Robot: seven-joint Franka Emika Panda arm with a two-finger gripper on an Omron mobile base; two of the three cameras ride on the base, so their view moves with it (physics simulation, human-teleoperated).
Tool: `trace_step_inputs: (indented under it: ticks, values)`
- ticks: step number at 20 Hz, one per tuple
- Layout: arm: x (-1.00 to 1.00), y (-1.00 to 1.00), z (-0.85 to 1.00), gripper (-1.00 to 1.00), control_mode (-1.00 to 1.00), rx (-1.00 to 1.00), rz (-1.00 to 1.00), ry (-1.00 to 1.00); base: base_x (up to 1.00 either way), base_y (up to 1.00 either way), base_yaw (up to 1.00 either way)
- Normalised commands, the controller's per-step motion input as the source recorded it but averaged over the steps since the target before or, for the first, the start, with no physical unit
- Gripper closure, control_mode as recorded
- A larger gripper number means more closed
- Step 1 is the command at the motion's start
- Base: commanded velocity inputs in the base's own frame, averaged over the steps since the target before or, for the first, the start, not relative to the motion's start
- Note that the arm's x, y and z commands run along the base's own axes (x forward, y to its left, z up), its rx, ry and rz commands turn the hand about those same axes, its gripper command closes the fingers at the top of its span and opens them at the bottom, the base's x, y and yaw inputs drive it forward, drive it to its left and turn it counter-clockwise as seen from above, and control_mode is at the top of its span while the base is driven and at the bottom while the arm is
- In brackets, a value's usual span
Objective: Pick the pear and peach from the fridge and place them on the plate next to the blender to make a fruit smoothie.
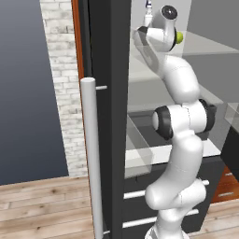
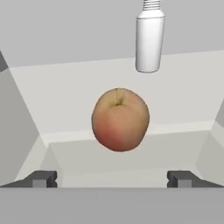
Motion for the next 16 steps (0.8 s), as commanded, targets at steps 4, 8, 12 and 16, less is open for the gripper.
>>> trace_step_inputs:
  ticks: [4,8,12,16]
  values:
    - [0.44,0.00,-0.03,-1.00,-1.00,0.00,0.00,0.00,0.00,0.00,0.00]
    - [0.30,-0.02,0.00,-1.00,-1.00,0.00,0.00,0.00,0.00,0.00,0.00]
    - [0.26,-0.04,0.00,-1.00,-1.00,0.00,0.00,0.00,0.00,0.00,0.00]
    - [0.08,-0.06,-0.13,1.00,-1.00,0.00,0.00,0.00,0.00,0.00,0.00]
